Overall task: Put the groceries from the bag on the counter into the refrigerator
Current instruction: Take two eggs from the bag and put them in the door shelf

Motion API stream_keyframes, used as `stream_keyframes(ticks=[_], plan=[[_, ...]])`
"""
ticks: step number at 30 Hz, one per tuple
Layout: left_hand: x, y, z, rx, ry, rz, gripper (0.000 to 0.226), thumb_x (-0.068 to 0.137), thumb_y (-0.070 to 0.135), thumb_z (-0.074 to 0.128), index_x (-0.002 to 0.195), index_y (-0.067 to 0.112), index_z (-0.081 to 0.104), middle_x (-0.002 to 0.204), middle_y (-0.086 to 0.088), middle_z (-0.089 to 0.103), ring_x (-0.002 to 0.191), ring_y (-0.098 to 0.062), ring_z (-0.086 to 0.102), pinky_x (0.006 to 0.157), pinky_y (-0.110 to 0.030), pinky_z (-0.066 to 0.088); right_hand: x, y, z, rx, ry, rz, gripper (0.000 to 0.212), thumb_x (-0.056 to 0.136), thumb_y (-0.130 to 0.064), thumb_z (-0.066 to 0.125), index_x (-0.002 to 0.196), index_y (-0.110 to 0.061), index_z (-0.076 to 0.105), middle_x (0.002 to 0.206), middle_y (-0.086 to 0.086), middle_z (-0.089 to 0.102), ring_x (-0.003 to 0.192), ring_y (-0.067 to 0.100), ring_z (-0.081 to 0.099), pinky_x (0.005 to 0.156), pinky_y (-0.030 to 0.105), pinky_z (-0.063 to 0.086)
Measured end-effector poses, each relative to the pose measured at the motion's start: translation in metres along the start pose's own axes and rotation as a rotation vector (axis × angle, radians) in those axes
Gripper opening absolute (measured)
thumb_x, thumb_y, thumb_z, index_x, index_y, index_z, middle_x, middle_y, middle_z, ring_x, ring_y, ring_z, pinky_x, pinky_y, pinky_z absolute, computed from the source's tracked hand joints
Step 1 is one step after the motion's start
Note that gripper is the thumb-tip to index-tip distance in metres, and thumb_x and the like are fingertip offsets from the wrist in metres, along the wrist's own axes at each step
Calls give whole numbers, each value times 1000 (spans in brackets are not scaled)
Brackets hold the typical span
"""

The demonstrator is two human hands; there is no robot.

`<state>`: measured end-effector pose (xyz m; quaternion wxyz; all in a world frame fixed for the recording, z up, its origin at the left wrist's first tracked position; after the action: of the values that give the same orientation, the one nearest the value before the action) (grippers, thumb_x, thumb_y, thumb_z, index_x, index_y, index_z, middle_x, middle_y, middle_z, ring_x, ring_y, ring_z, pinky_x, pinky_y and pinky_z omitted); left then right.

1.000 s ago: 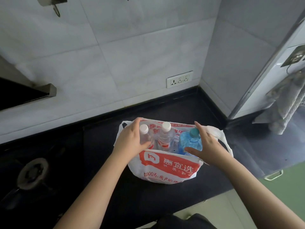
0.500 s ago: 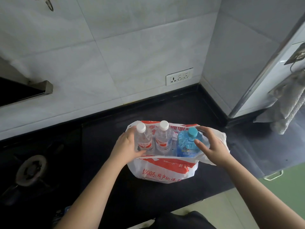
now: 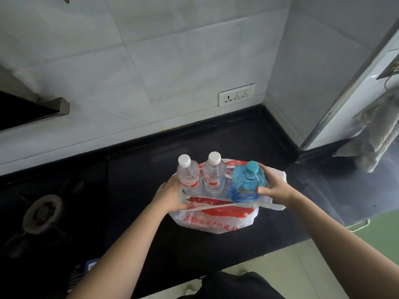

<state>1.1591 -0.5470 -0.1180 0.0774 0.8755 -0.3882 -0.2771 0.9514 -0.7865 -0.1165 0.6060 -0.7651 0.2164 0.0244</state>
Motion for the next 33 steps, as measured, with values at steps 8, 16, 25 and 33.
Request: stream_keyframes(ticks=[8, 16, 25, 33], plan=[[-1, -5, 18, -20, 41, -22, 99, 60, 61, 78, 141, 34, 28, 146, 5, 41, 133, -20, 43, 111, -53, 34, -15, 44, 22, -213, 18, 141, 94, 62, -55, 81, 139, -41, 29, 135, -14, 41, 130, 13, 38, 111, 39, 34], [-11, -16, 31, 15, 195, -46, 86, 69, 63, 70, 139, 30, 32, 144, 4, 46, 133, -18, 45, 109, -48, 38, -17, 29, 26, -394, 126, 326, 78, 84, -46, 65, 147, -37, 19, 130, -7, 52, 118, 21, 53, 98, 37, 45], [-69, 11, 29, 197, 609, 324, 20, 90, 25, 59, 107, 17, 65, 107, 2, 64, 101, -14, 61, 90, -34, 51, -75, -22, 77, -697, 237, 230, 39, 93, -42, 52, 127, -22, 58, 133, 1, 58, 112, 20, 59, 95, 33, 44], [-45, 35, 36, 359, 56, 303, 72, 93, 49, 53, 152, 23, 22, 157, -1, 33, 146, -21, 25, 122, -41, 8, -49, -32, 143, -936, 184, -44, 68, 91, -50, 53, 148, -21, 30, 154, 1, 33, 144, 23, 26, 117, 38, 14]])
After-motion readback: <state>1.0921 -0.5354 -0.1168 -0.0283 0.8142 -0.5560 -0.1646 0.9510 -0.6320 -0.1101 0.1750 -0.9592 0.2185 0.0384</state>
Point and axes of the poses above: each hand's wrist, its own x-axis towards the middle knuckle, its own z-axis out of the palm, y = z × x, the point moved 5 cm from there along x, towards the middle knuckle
